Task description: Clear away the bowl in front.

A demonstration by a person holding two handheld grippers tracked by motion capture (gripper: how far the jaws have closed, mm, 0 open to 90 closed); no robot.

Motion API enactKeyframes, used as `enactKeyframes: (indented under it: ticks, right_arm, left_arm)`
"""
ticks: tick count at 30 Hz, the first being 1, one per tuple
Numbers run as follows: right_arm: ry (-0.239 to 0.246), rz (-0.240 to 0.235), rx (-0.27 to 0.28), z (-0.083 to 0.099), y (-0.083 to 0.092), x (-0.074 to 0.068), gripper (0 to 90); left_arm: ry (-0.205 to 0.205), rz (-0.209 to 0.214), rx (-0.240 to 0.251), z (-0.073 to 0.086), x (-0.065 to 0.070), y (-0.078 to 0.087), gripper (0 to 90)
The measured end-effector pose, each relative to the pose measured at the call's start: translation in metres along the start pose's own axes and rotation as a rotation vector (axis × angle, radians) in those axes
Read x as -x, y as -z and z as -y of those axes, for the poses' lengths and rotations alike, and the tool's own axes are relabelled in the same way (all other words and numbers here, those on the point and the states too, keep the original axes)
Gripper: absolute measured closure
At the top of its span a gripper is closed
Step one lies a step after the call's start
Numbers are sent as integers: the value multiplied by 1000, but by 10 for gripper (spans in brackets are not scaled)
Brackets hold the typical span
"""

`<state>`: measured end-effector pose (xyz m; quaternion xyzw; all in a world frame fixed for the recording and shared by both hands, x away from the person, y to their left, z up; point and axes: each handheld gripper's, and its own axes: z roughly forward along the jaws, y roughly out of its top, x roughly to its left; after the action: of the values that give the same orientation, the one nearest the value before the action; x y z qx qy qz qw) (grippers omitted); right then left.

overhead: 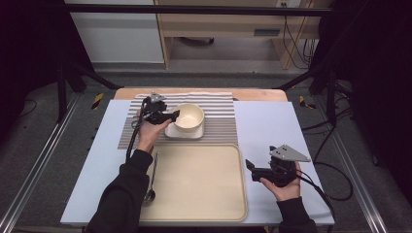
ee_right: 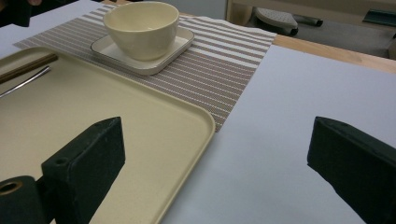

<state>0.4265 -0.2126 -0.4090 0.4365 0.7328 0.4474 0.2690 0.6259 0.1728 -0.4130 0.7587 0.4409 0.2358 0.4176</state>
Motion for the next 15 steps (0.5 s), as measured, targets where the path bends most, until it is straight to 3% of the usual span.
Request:
enactKeyframes:
  ticks: [15]
  right_arm:
    - [-1, -1, -8, 1, -1, 1, 45]
  left_arm:
    - [18, 2, -74, 13, -2, -31, 493]
